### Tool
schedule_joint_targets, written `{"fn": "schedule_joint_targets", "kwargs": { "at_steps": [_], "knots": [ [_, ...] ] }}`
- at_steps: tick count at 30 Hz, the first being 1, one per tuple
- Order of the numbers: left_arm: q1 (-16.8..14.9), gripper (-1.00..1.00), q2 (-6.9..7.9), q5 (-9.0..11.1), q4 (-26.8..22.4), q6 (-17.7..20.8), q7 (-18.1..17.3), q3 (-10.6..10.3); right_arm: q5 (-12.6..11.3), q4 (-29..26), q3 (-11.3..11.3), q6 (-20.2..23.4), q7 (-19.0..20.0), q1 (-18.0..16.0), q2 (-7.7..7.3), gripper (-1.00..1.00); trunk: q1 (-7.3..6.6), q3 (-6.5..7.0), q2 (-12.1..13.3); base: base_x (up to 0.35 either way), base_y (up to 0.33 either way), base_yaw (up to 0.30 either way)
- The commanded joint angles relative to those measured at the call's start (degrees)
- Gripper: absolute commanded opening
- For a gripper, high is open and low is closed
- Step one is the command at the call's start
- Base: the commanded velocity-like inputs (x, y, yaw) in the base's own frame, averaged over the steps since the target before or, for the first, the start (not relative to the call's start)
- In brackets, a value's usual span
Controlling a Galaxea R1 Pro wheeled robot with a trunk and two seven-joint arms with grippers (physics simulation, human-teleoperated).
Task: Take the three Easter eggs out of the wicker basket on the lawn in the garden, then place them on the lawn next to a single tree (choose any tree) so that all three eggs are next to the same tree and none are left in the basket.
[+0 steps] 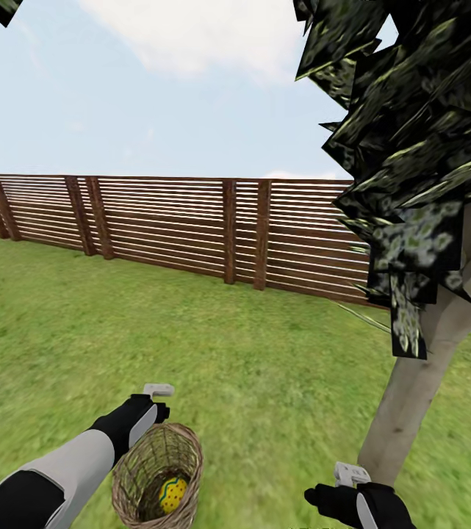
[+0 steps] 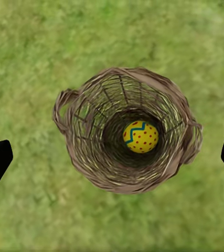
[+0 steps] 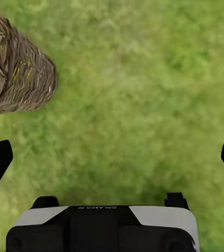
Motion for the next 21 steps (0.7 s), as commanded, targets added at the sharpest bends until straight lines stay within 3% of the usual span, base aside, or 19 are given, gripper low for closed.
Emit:
{"fn": "schedule_joint_targets", "kwargs": {
  "at_steps": [1,7,16,21],
  "knots": [
    [0.02,1.0,0.07,0.59,-0.17,0.29,0.39,-0.48,-0.22,-0.02,-0.18,0.26,0.05,-0.02,0.07,1.0,0.02,-0.03,-0.04,0.003,-0.001,-0.201],
    [-0.01,1.0,0.07,0.35,-0.17,0.22,0.42,-0.51,-0.19,0.04,0.11,-1.29,-0.01,-0.02,0.24,1.0,0.02,-0.03,-0.04,0.001,0.0,-0.13],
    [0.02,1.0,0.0,0.2,-0.17,0.13,0.4,-0.61,-0.25,0.05,-0.42,-2.91,-0.09,-0.02,0.22,1.0,0.02,-0.03,-0.04,0.006,0.001,-0.016],
    [0.0,1.0,0.01,0.19,-0.17,0.12,0.39,-0.61,-0.18,0.17,-0.49,-2.99,-0.11,-0.02,0.21,1.0,0.02,-0.03,-0.04,0.145,0.084,-0.001]
  ]
}}
